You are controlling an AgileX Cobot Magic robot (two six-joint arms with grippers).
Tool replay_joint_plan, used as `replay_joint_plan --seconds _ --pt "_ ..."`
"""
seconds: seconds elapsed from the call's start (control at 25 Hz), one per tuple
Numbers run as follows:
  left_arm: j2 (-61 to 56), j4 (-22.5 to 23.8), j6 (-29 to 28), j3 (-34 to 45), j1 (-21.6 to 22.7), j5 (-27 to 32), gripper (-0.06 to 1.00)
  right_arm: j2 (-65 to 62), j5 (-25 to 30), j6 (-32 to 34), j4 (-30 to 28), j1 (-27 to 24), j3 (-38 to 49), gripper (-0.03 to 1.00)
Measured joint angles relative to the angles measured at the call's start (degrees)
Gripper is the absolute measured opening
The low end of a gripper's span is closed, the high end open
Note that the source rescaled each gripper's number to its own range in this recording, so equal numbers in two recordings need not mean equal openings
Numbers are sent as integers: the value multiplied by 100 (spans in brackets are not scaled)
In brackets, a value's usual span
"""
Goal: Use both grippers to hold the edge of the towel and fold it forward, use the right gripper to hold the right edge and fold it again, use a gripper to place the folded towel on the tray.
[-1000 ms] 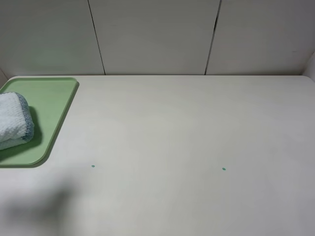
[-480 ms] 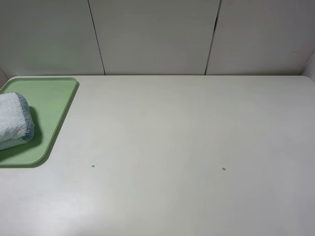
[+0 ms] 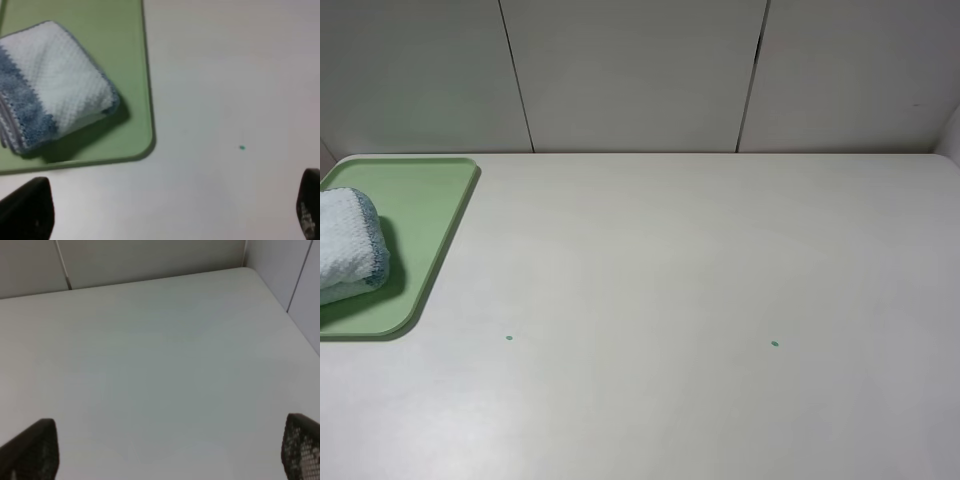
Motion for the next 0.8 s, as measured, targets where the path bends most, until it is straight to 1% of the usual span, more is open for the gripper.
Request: replay_joint_plan --seconds 0.12,0.32,0.44,0.8 --pt "-517 25 19 399 -250 -23 100 0 0 0 0 0 0 100" --pt "-1236 144 42 1110 -852 -446 100 0 0 0 0 0 0 100" --pt "-1346 163 74 1422 -1129 -508 100 0 0 0 0 0 0 100" --pt "-1350 187 214 1466 -1189 -513 100 0 0 0 0 0 0 100"
